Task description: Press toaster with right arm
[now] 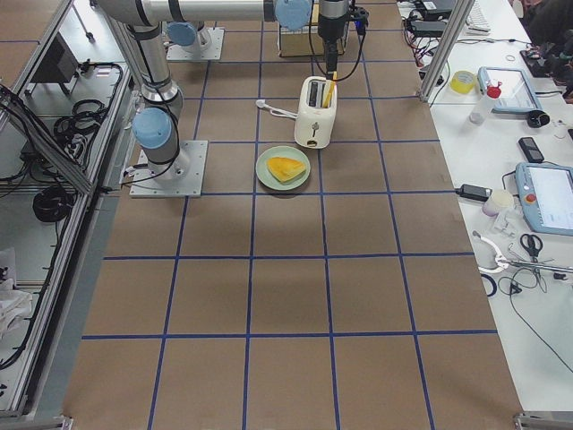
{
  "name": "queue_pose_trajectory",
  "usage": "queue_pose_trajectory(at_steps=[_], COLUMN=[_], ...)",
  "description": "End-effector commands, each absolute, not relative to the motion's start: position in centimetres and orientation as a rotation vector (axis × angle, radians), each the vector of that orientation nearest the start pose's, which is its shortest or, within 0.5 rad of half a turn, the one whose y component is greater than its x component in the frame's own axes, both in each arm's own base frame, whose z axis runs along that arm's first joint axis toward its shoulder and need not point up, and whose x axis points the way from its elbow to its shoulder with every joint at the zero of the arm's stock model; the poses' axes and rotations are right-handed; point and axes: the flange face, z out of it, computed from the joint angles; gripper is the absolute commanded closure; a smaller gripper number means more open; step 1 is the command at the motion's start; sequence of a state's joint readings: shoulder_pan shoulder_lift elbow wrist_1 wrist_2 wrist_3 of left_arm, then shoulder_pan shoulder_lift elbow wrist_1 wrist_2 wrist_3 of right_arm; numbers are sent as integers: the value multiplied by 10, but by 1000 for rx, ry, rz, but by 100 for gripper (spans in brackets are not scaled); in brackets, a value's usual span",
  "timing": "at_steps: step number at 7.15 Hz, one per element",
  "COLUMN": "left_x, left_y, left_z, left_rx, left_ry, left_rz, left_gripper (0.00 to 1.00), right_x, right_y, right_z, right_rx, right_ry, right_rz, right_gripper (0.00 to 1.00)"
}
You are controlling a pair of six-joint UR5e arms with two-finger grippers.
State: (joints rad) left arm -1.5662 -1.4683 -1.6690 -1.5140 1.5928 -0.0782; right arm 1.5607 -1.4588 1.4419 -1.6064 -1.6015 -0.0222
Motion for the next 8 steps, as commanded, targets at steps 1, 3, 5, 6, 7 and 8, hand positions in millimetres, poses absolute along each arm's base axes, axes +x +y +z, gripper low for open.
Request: queue_pose_trajectory(at_steps=[1, 3, 5, 6, 7, 8], left_x=[-129, -129, -129, -129, -129, -129], left_y=[-455, -455, -455, -455, -455, -455], left_z=[494, 494, 494, 494, 494, 494], left_rx=[-130, -130, -130, -130, -130, -130], left_ry=[3118, 3117, 3117, 3117, 3118, 3117], left_rz=[-97, -97, -97, -97, -97, -97], left_gripper=[0, 0, 0, 0, 0, 0], right_x=[124, 124, 124, 124, 124, 111], right_y=[-546, -546, -546, -545, -546, -549], right_z=[497, 497, 497, 497, 496, 495], right_rx=[-18, -18, -18, -18, -23, -91], right_ry=[3172, 3172, 3172, 3172, 3171, 3170], right_rz=[-82, -79, -79, -77, -77, -72], right_gripper=[0, 0, 0, 0, 0, 0])
